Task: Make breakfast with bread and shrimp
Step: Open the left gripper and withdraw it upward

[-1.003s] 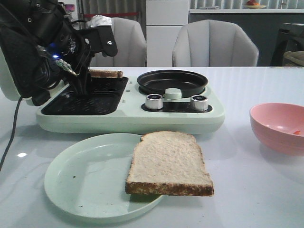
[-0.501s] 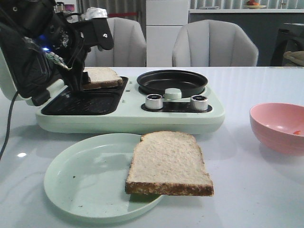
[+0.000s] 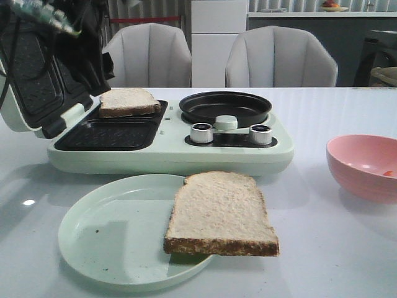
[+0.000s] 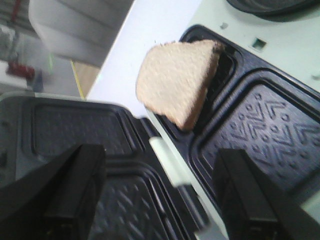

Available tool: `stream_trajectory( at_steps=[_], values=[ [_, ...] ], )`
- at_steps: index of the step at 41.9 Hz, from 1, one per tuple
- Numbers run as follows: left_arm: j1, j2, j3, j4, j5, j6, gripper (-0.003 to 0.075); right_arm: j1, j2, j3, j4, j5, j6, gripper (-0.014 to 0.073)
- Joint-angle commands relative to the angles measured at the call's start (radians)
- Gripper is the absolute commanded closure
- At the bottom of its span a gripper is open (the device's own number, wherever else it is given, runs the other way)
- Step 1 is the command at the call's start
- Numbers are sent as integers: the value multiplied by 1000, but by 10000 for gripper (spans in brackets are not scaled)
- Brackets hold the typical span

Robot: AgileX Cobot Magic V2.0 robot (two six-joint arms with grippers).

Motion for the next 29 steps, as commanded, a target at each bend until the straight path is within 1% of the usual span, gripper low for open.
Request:
stream_trajectory(
  at_steps=[1,3,6,10,16,21,23,29],
  values=[
    [-84,-109,-65,-451,250,227,234,0,-1,-27,-2,-65,-2,33],
    [-118,-141,-75,-570,324,276,234,0,-1,-27,-2,-65,-2,33],
    [-158,-220,-75,-691,330,288,234,0,-1,-27,-2,-65,-2,33],
    [-192,-337,-46,-771,244,288,234,0,-1,-27,-2,-65,-2,33],
    [-197,-549,40,-934,132,288,234,0,-1,-27,-2,-65,-2,33],
    [-197,-704,118,-964,38,288,235,0,-1,-27,-2,-71,-2,33],
    [-197,-756,152,-964,4,288,247,0,-1,-27,-1,-72,-2,33],
    [-197,-887,229,-964,-14,288,298,0,-1,-27,-1,-66,-2,33]
  ],
)
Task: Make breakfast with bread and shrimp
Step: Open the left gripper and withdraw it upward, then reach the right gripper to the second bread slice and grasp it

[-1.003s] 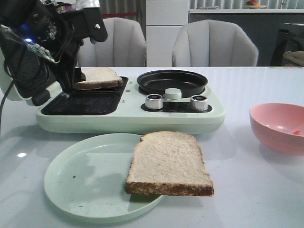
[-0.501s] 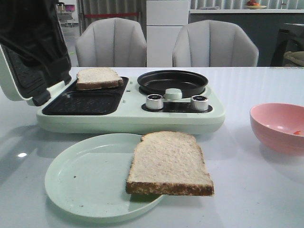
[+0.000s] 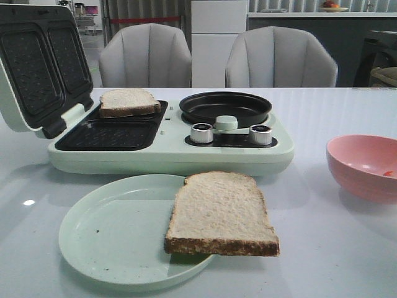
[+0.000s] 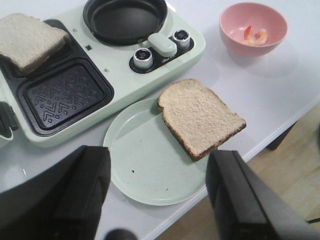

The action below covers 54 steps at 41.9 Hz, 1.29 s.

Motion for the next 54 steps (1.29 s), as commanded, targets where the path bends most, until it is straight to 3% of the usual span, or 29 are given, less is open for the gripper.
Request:
stream_trajectory(
  at_steps=[1,4,10,23,34,54],
  values=[
    [-6,-77,24,6,-83,1,309,0,-1,-27,1,-59,-2,33],
    [-6,-113,54,6,-83,1,337,0,0,-27,40,-52,-2,33],
    [-6,-131,92,6,-83,1,383,6,58,-27,255,-1,-21,33],
    [-6,-131,99,9,-89,1,393,115,331,-27,650,35,-313,33],
    [-6,-131,99,9,-91,1,393,252,588,-27,882,-98,-479,33],
    [-6,-131,99,9,-110,1,393,262,911,-152,1261,-57,-835,33]
  ],
)
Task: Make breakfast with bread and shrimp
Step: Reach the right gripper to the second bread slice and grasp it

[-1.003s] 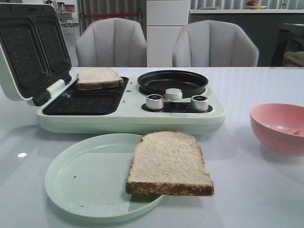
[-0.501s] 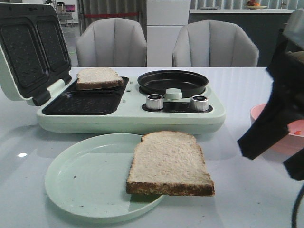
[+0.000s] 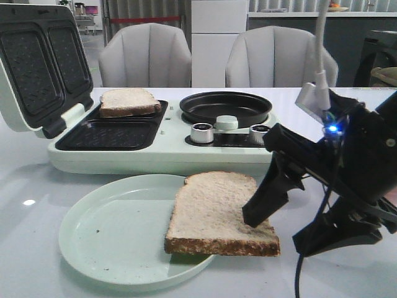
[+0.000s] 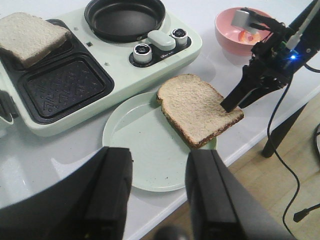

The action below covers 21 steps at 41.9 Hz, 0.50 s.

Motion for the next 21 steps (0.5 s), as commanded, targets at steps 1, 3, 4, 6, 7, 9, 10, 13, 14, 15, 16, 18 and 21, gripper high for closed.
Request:
stream_trajectory(
  at_steps=[1,3,4,6,7,9,10,13,14,15,16,18,21],
  values=[
    [-6,-1,-28,14,-80,1,393,1,10,-56,93,50,-79,33],
    [-6,-1,-28,14,-80,1,393,1,29,-69,105,58,-94,33],
    [-6,-1,-28,14,-80,1,393,1,39,-77,110,63,-97,33],
    [-6,-1,-28,14,-80,1,393,1,58,-91,112,76,-103,33],
    [-6,-1,-28,14,-80,1,393,1,66,-97,112,82,-104,33],
    [-6,-1,-28,14,-80,1,393,1,77,-108,112,100,-113,36],
    [-6,-1,-28,14,-80,1,393,1,81,-109,113,107,-120,48],
    [-6,-1,-28,15,-80,1,393,1,80,-116,117,119,-130,113],
    [-6,-1,-28,17,-80,1,393,1,80,-117,117,121,-130,141],
    [-6,-1,-28,17,-80,1,393,1,80,-118,117,123,-130,169],
    [-6,-1,-28,17,-80,1,393,1,80,-118,118,122,-130,208],
    [-6,-1,-28,17,-80,1,393,1,80,-118,118,120,-130,264],
    [-6,-1,-28,17,-80,1,393,1,79,-118,118,121,-130,347]
  ],
)
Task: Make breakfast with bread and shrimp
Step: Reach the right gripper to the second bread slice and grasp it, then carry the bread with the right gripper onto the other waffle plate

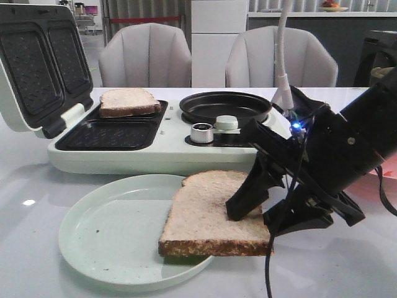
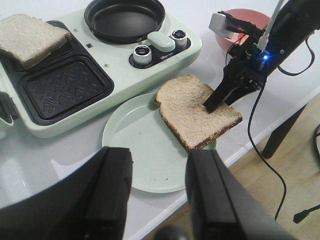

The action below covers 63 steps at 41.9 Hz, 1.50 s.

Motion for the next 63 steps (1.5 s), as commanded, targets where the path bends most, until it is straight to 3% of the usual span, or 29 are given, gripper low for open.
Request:
stream_trajectory(
  at_steps=[1,12,21,28,51,63],
  values=[
    [-6,-1,-28,17,-76,1,393,1,-38,-24,27,47,-19,365],
    [-6,-1,-28,17,-76,1,393,1,-136,-24,27,65,-19,485],
    [-6,-1,-28,17,-76,1,393,1,-297,-39,71,130,-19,496],
    [-6,-1,-28,17,-76,1,393,16,-328,-150,143,135,-27,496],
    [-6,-1,-28,17,-76,1,393,131,91,-664,248,50,-27,496],
    [-6,-1,-28,17,-76,1,393,140,268,-796,349,113,-27,491]
  ],
)
